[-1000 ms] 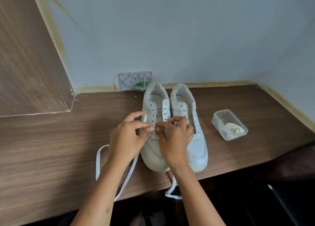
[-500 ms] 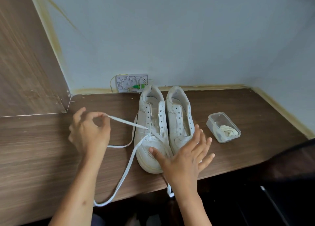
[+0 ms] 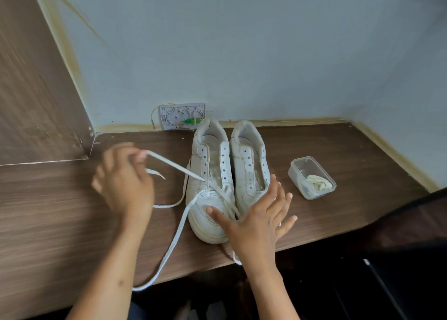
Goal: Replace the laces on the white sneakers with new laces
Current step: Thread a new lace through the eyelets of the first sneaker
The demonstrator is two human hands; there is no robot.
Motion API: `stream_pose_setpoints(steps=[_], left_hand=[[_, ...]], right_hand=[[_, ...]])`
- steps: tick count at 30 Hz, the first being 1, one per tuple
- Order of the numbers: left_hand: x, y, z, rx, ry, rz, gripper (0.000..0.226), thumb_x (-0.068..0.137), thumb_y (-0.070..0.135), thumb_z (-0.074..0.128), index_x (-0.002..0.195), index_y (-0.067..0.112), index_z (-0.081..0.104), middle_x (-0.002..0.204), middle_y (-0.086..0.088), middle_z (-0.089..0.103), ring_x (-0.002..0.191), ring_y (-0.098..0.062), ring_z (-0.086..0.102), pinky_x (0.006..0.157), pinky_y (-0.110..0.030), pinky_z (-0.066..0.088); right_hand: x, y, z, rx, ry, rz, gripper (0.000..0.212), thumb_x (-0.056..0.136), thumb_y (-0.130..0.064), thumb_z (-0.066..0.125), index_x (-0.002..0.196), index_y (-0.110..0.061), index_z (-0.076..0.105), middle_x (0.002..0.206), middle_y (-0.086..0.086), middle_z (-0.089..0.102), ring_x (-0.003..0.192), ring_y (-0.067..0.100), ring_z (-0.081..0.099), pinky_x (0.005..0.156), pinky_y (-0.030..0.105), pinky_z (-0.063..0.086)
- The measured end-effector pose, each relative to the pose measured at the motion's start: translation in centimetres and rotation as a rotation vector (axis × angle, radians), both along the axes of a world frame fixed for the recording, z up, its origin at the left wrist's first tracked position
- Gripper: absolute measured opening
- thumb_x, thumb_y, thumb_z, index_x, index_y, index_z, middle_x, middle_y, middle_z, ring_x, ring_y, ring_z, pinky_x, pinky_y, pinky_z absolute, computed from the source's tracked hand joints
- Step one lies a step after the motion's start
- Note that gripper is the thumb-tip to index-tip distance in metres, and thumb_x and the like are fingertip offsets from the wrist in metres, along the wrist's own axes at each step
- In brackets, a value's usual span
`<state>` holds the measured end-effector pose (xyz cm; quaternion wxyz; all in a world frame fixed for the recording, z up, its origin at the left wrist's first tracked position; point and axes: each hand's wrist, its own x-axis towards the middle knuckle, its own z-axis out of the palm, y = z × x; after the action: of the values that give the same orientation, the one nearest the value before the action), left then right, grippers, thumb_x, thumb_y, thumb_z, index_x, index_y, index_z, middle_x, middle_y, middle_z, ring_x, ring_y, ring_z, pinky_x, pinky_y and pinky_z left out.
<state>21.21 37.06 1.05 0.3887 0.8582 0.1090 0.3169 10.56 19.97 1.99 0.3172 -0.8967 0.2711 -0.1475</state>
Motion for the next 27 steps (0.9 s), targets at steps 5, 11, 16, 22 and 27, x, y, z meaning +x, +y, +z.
stream_pose_setpoints(steps=[5,11,16,22,27], left_hand=[[0.5,1.7,0.0,0.005,0.153,-0.096,0.027,0.094,0.039,0.060,0.120,0.031,0.064,0.137,-0.003,0.051,0.127,-0.037,0.041,0.104,-0.049,0.029],[-0.6,-2.4,-0.5,0.397,0.031,-0.575,0.029,0.078,0.063,0.059,0.078,0.038,0.075,0.123,0.015,0.064,0.126,-0.024,0.045,0.108,-0.053,0.022],[0.0,-0.7,0.0,0.144,-0.052,-0.186,0.007,0.092,0.029,0.062,0.090,0.028,0.068,0.128,0.015,0.062,0.117,-0.025,0.051,0.103,-0.046,0.026],[0.6,2.6,-0.3,0.001,0.216,-0.079,0.031,0.097,0.043,0.055,0.122,0.026,0.063,0.156,0.005,0.035,0.136,-0.036,0.031,0.110,-0.056,0.021],[-0.1,-0.4,0.2,0.303,0.106,-0.503,0.027,0.082,0.064,0.057,0.094,0.046,0.074,0.152,0.012,0.042,0.137,-0.030,0.030,0.111,-0.053,0.017]], right_hand=[[0.0,-0.1,0.1,-0.001,0.023,0.008,0.144,0.048,-0.092,0.053,0.151,-0.021,-0.017,0.159,0.001,-0.010,0.147,0.024,-0.024,0.116,0.060,-0.010],[0.1,-0.1,0.2,0.009,0.042,0.017,0.141,0.052,-0.088,0.060,0.152,-0.021,-0.014,0.160,0.002,-0.007,0.148,0.023,-0.022,0.116,0.059,-0.009],[0.1,-0.2,0.1,-0.008,0.046,0.021,0.141,0.050,-0.091,0.057,0.152,-0.021,-0.012,0.159,0.002,-0.006,0.148,0.024,-0.021,0.116,0.061,-0.008],[0.2,-0.2,0.0,-0.017,0.057,0.017,0.141,0.052,-0.090,0.059,0.152,-0.020,-0.012,0.159,0.003,-0.005,0.148,0.023,-0.020,0.116,0.061,-0.008],[0.2,-0.2,0.2,-0.012,0.057,0.025,0.140,0.052,-0.089,0.059,0.152,-0.020,-0.012,0.159,0.004,-0.005,0.148,0.023,-0.021,0.115,0.060,-0.009]])
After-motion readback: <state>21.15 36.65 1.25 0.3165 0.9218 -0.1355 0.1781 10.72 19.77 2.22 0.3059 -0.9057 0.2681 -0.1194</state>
